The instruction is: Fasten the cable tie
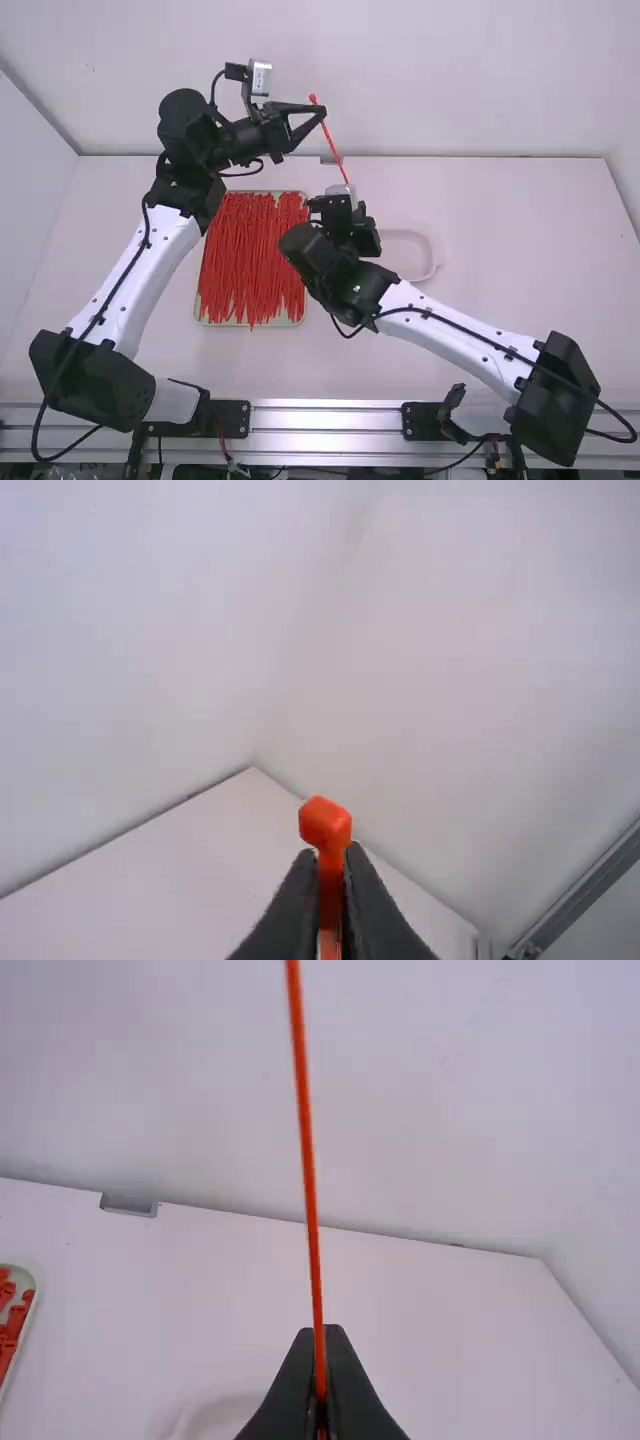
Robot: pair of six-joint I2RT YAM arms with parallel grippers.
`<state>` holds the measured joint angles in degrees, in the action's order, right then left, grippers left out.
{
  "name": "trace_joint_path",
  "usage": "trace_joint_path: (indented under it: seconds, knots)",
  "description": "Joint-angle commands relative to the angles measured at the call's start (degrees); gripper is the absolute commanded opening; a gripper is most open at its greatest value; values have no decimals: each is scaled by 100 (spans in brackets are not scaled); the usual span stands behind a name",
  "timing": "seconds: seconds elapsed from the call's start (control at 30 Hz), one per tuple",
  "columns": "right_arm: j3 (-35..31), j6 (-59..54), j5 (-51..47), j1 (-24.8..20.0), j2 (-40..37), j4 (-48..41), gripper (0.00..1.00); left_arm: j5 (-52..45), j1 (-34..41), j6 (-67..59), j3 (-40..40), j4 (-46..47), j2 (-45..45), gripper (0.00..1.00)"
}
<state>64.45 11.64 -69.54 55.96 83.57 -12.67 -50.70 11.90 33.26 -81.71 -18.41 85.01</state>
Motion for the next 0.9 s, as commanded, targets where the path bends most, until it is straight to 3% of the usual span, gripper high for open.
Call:
trace_joint_path:
  seconds: [0.0,0.33,0.47,0.53,0.63,0.67,0.73,0.77,0.87]
  knots:
    - [190,57,-83,-9,33,-4,0,81,9,44,-127,-2,-26,1]
    - [190,42,96,-4,33,-4,1,81,-26,-22,-127,-4,-26,1]
    - [192,-164,487,-4,33,-2,23,83,-127,-177,-127,68,-26,1]
    - [192,-155,581,-4,33,-2,29,66,-205,-173,-127,103,-26,1]
    - [192,-232,881,-2,20,28,46,39,-387,-177,-127,177,-26,1]
    - [192,-267,938,0,17,39,47,39,-396,-177,-127,186,-26,1]
    - [195,-330,1351,0,-61,57,78,42,-579,-304,-127,304,-26,1]
    - [201,-334,1519,-4,-92,63,86,48,-638,-326,-127,339,-26,1]
    - [214,-638,2199,-9,-219,85,93,68,-798,-334,-127,485,-26,1]
